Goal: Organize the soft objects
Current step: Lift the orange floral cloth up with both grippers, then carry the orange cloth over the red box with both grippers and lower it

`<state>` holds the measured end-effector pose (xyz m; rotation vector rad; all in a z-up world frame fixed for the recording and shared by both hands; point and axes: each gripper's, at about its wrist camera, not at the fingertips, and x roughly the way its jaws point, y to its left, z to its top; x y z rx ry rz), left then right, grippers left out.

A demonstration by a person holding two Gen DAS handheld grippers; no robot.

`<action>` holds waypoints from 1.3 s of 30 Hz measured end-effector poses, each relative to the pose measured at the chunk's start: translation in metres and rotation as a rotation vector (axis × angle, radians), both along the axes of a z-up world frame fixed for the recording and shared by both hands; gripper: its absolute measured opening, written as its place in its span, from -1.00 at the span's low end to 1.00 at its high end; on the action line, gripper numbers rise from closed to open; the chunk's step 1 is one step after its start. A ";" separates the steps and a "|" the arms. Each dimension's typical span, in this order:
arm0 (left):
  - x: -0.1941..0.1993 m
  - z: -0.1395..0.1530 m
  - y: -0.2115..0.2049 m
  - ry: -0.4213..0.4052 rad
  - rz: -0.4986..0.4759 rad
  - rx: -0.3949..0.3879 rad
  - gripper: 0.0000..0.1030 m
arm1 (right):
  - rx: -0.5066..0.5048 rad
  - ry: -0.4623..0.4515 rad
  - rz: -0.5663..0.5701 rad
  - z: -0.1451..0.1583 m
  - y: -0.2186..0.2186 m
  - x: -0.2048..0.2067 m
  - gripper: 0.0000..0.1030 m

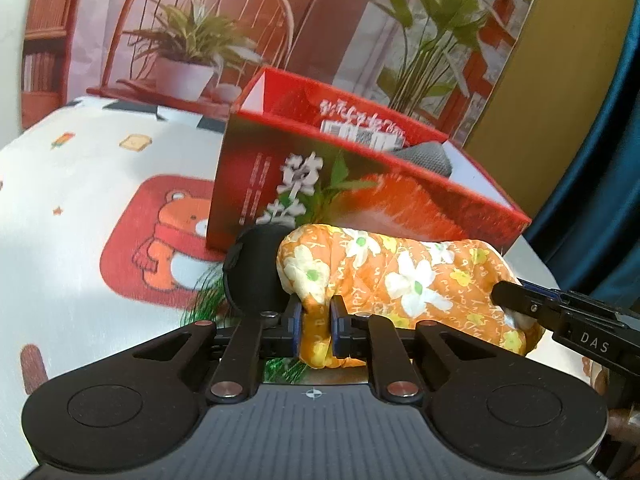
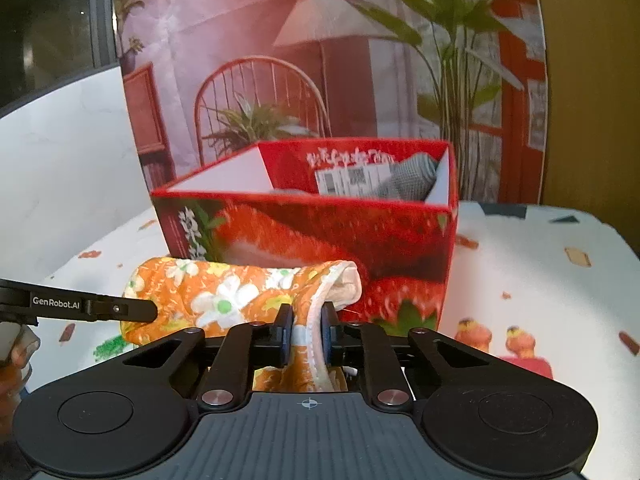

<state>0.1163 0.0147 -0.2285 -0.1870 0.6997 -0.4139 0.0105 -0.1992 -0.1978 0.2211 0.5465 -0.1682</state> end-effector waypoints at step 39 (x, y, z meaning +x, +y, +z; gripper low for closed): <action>0.166 0.074 -0.071 -0.144 -0.049 0.189 -0.74 | -0.160 0.102 -0.036 0.040 -0.073 0.168 -0.78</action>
